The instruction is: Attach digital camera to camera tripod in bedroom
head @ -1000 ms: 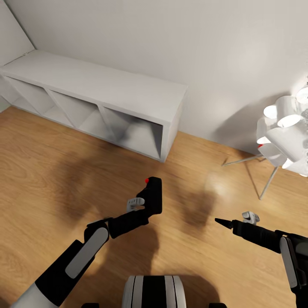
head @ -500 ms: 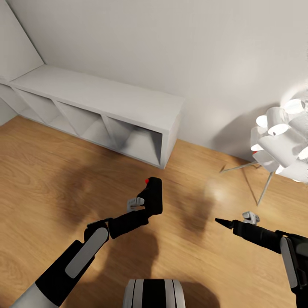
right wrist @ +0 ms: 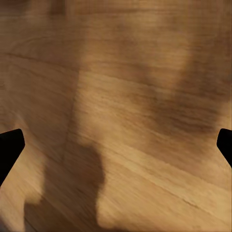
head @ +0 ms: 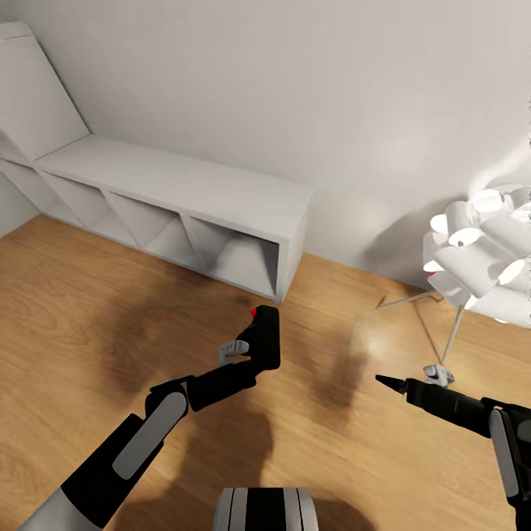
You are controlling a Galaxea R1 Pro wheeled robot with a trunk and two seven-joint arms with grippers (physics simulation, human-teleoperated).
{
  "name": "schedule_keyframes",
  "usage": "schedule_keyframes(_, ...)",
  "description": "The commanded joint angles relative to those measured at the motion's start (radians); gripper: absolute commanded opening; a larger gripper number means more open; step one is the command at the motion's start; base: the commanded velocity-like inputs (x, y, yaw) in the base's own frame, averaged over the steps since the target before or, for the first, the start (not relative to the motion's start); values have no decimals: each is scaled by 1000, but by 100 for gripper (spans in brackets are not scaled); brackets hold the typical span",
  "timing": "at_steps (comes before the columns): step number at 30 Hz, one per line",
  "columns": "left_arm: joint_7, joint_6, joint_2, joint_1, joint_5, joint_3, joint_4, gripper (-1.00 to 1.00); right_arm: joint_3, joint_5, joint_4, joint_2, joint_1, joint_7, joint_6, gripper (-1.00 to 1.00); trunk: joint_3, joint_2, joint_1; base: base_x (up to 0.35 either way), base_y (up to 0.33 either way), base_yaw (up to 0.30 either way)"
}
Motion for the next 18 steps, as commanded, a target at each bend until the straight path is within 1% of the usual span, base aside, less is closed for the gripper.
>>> schedule_keyframes(1,-3,3,0,-1,0,-1,0,-100,-1,-4,0,0,-1,0,8,100,3,0,-1,0,0,0)
schedule_keyframes(18,-2,2,-1,-1,-2,0,1,-100,-2,-3,0,-1,-1,0,7,100,69,4,-8,0,0,0)
